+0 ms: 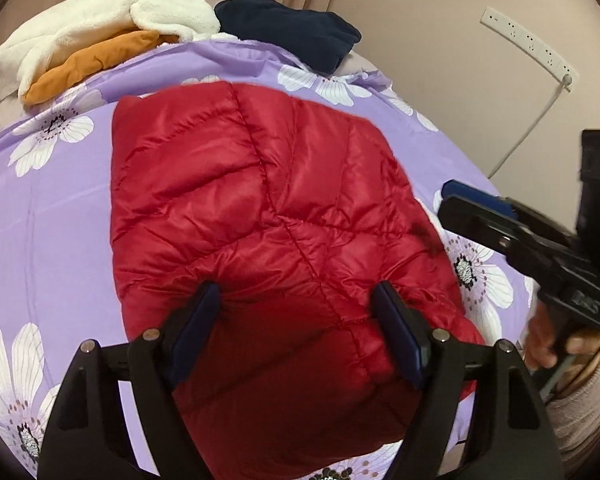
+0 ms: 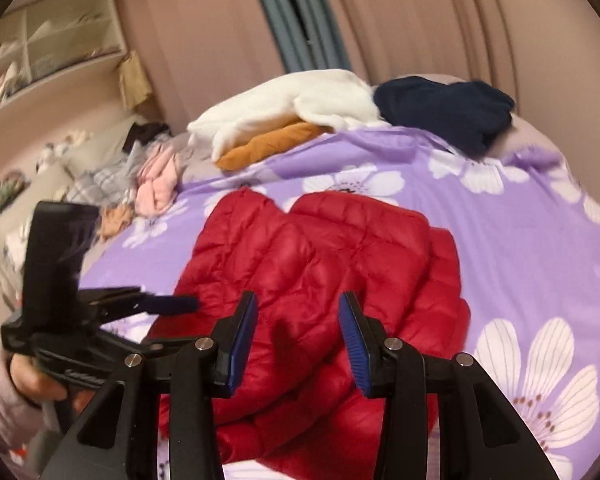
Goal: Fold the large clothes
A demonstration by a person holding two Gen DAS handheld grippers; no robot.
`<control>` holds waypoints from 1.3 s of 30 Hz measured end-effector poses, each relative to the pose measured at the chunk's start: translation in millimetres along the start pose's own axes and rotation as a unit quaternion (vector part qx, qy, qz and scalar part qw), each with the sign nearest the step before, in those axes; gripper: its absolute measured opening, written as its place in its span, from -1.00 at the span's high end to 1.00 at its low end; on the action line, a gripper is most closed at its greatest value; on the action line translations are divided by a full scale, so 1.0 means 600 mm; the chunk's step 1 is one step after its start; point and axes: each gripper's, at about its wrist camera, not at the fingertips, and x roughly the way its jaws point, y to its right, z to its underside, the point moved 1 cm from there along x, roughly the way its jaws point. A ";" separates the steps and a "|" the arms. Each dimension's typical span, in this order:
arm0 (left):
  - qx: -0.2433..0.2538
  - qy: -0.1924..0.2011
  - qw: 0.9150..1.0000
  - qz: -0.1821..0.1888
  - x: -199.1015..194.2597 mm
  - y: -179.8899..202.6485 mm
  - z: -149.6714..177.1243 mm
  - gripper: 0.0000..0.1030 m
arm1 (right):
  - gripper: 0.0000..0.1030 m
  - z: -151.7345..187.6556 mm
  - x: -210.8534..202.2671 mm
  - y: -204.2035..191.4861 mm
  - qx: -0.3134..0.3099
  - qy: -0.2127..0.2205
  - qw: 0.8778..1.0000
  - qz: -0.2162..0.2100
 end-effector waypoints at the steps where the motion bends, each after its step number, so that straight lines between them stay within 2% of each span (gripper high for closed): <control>1: 0.005 -0.003 1.000 -0.002 0.007 0.002 0.002 -0.52 | 0.16 0.002 0.010 -0.001 -0.006 -0.013 1.000 0.004; 4: 0.023 -0.006 1.000 -0.012 0.017 0.017 0.006 -0.52 | 0.16 0.017 0.061 0.017 -0.003 -0.063 0.997 0.035; 7: 0.035 -0.007 0.999 -0.015 0.028 0.023 0.006 -0.53 | 0.16 0.035 0.085 0.040 0.013 -0.078 0.996 0.038; 14: 0.050 -0.007 0.998 -0.022 0.039 0.024 0.010 -0.54 | 0.16 0.056 0.097 0.062 0.044 -0.068 0.996 0.023; 20: 0.021 0.006 1.000 -0.009 -0.013 0.019 0.011 -0.55 | 0.15 0.045 0.078 0.057 0.058 -0.064 0.996 0.014; 23: 0.035 0.020 0.999 -0.024 -0.042 0.023 0.027 -0.54 | 0.13 0.046 0.074 0.057 0.064 -0.062 0.996 0.017; 27: 0.043 0.006 0.998 -0.040 -0.034 0.019 0.049 -0.54 | 0.13 0.038 0.057 0.050 0.070 -0.056 0.996 0.024; 29: 0.051 0.003 0.998 -0.049 -0.026 0.023 0.055 -0.54 | 0.13 0.027 0.040 0.037 0.054 -0.037 0.997 0.041; 32: 0.054 0.002 0.997 -0.048 -0.020 0.027 0.054 -0.54 | 0.13 0.006 0.004 0.008 0.013 0.018 0.998 0.063; 35: 0.057 0.000 0.997 -0.049 -0.014 0.029 0.055 -0.55 | 0.13 -0.012 0.002 0.002 0.004 0.040 0.998 0.044; 39: 0.065 -0.002 0.997 -0.052 -0.007 0.029 0.058 -0.57 | 0.13 -0.008 0.056 0.013 0.006 -0.002 0.999 0.048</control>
